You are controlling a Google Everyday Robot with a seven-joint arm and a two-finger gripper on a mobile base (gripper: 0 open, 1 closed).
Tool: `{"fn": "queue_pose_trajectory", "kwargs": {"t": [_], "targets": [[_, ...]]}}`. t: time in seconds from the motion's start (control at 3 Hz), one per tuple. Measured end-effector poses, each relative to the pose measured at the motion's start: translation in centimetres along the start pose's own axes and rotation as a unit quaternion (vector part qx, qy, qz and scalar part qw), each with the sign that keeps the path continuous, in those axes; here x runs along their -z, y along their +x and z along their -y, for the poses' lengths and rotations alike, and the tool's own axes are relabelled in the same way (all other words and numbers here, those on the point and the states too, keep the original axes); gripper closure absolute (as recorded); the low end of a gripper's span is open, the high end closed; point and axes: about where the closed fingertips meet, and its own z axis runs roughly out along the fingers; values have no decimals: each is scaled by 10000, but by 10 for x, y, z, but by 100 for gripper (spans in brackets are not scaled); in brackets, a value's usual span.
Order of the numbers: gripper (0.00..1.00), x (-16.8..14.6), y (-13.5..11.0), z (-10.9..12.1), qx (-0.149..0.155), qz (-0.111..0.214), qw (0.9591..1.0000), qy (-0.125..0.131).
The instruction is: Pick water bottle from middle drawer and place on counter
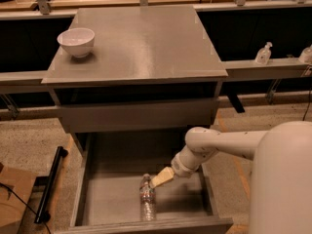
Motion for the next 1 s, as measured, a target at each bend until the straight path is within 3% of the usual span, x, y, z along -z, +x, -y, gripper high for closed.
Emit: {"fn": "queue_pose_trajectory", "kwargs": {"t": [0.67,1.0], "targets": [[0,-63,-29,-38,-293,-19,9982,-527],[0,-91,-31,-69,-380,-294,9965,-677]]}}
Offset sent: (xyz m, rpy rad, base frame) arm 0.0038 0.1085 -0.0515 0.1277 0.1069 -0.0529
